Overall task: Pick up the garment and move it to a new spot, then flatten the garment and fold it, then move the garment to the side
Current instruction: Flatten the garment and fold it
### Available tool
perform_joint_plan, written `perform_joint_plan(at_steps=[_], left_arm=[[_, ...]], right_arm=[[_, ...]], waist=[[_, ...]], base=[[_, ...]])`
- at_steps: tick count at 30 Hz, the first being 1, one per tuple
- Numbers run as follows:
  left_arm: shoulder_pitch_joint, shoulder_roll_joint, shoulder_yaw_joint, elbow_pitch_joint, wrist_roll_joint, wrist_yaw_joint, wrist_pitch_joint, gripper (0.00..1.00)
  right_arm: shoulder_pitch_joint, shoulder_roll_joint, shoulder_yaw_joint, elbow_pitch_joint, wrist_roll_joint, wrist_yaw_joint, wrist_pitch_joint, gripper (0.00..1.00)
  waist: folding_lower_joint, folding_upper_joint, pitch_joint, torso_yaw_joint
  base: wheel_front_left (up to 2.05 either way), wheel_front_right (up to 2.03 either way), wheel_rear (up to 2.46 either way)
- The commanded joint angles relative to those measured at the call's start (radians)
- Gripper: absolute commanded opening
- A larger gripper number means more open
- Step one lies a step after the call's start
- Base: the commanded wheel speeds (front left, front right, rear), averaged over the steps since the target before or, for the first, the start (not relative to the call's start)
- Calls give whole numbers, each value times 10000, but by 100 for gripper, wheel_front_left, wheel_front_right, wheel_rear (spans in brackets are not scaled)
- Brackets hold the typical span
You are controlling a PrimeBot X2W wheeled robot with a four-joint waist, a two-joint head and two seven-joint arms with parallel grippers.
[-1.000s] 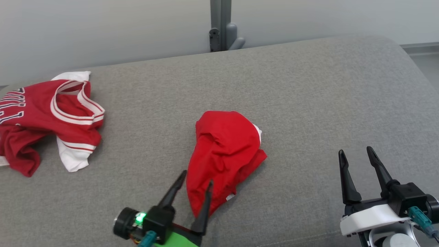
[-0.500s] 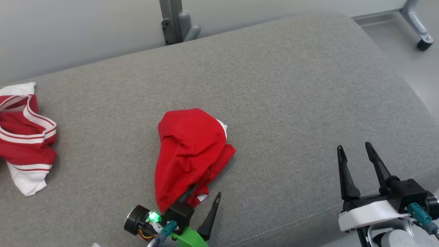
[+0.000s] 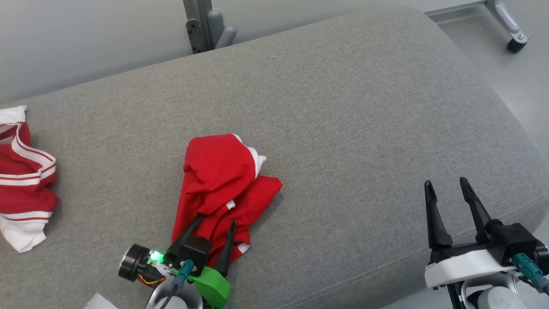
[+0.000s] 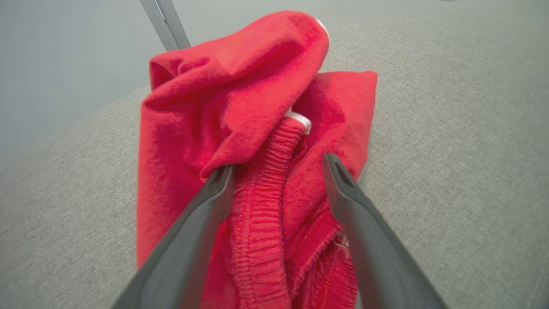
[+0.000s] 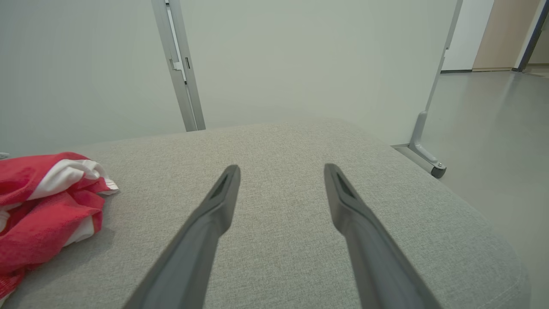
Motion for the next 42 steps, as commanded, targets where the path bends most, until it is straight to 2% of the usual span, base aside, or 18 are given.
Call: perform_joint_plan(at_steps=[1, 8, 9, 10, 11, 16, 20, 24, 34, 39, 42], left_arm=[[-158, 163, 48, 100, 129, 142, -56, 100], [-196, 279, 257, 216, -59, 389, -91, 99], [-238, 280, 328, 299, -131, 426, -36, 40], [-253, 283, 393, 356, -191, 447, -33, 13], [-265, 306, 431, 434, -243, 468, -40, 0], [-420, 324, 635, 548, -506, 489, -134, 0], [-633, 359, 713, 24, -740, 193, -174, 0], [-884, 404, 720, -1088, -1016, -149, -7, 0], [-2126, -527, 522, -3718, -2763, -916, 1637, 0], [-2982, -779, -25, -4273, -3694, -1108, 2120, 0], [-3541, -839, -238, -4301, -4222, -1128, 2043, 0]], right_arm=[[-70, 7, -21, 22, 57, -3, -33, 100], [-73, 18, -52, 4, 104, -3, -33, 100], [-90, 19, -58, 5, 115, -3, -33, 100], [-100, 20, -49, 10, 113, -3, -33, 100], [-109, 20, -36, 18, 113, -3, -33, 100], [-139, 20, 18, 30, 172, -3, -33, 100], [-106, 21, -6, 39, 209, -3, -33, 100], [20, 20, -62, 58, 221, -3, -33, 100], [-78, 18, 208, 172, 331, -3, -33, 100], [-79, 18, 211, 222, 322, -3, -33, 100], [-111, 18, 260, 241, 356, -3, -33, 100]], waist=[[0, 92, -5, 14], [0, 92, -13, 72], [0, 92, -5, 94], [0, 92, -4, 102], [0, 92, -4, 107], [0, 92, 5, 109], [0, 92, -11, 127], [0, 92, -97, 171], [0, 92, -406, -75], [0, 92, -519, -405], [0, 92, -546, -627]], base=[[0, 0, 0], [0, 0, 0], [0, 0, 0], [0, 0, 0], [0, 0, 0], [0, 0, 0], [0, 0, 0], [0, 0, 0], [0, 0, 0], [0, 0, 0], [0, 0, 0]])
